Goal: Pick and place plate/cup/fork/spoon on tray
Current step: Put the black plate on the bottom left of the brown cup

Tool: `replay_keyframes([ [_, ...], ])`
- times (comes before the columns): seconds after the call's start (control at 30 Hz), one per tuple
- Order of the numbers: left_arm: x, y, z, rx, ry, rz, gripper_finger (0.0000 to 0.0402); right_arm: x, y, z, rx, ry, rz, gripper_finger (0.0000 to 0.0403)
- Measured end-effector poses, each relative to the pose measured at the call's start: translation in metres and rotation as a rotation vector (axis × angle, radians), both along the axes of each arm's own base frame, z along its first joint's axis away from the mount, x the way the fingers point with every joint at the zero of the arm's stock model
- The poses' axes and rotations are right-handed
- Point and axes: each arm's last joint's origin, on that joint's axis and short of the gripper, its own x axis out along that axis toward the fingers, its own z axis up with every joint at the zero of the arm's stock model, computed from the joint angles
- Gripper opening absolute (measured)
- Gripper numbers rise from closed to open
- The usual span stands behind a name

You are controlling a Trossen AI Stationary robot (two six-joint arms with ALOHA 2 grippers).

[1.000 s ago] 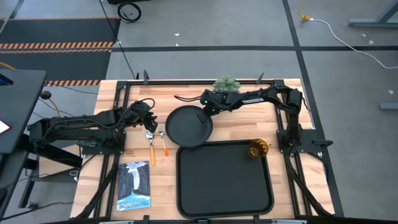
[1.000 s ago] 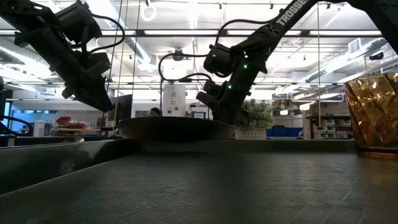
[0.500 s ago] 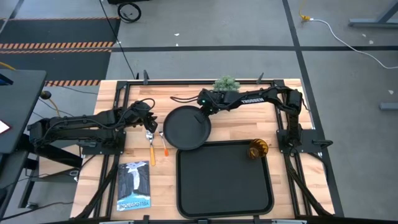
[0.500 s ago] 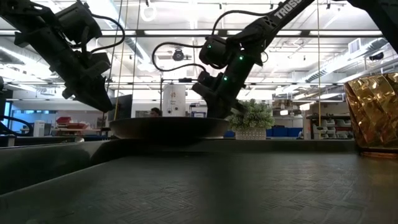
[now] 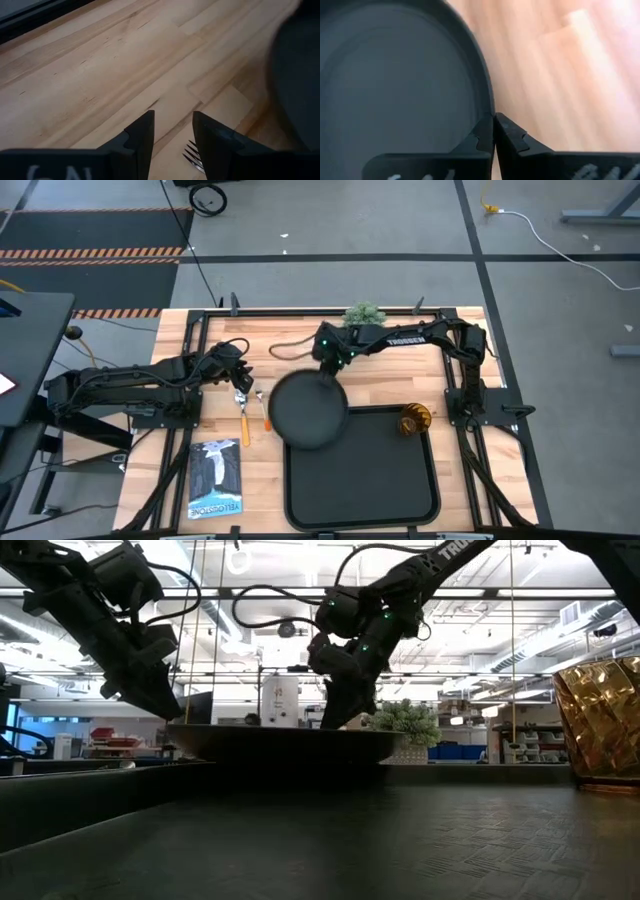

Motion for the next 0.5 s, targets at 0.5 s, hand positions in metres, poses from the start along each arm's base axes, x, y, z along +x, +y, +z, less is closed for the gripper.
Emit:
replay_keyframes([
  [0.5,0.000,0.000,0.000,-0.001,-0.001,0.001,0.0142,-0.004,0.046,0.001,-0.020,0.106,0.246,0.0009],
])
